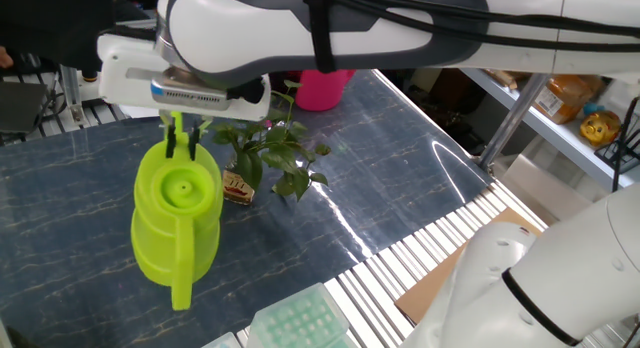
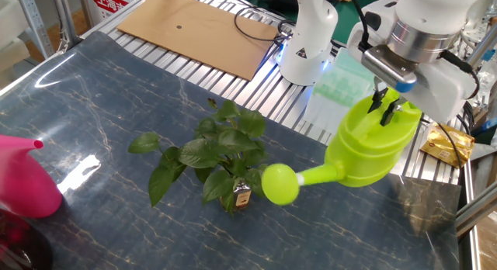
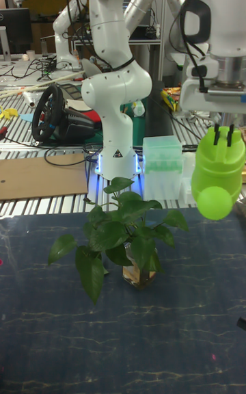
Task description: Water the plant
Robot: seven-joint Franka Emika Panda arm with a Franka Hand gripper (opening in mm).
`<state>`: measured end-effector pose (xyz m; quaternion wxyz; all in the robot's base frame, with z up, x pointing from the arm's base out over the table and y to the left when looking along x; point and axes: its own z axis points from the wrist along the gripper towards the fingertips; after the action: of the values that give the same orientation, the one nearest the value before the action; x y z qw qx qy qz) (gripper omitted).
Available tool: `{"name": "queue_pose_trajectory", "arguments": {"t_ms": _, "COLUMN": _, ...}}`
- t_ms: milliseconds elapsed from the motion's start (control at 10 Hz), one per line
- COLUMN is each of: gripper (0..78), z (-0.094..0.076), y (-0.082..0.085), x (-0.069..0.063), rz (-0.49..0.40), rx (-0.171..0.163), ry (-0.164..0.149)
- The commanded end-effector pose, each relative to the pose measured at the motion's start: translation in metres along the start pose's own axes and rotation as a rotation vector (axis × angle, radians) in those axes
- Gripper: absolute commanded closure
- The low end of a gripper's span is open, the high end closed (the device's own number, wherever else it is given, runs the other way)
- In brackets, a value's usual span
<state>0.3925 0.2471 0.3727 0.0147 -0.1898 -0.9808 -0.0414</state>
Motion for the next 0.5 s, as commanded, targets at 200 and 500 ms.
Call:
{"name": "queue_pose_trajectory", "arguments": {"t_ms": 200, "gripper": 76.4, "z": 0.015, "y": 0.039, "x": 0.026, "rz": -0.043, "rx": 0.035, "ry": -0.008}}
{"name": "queue_pose_trajectory", "arguments": {"t_ms": 500, "gripper": 76.4, "z": 0.037, "y": 0.049, "x": 0.026, "rz": -0.048, "rx": 0.021, "ry": -0.045}}
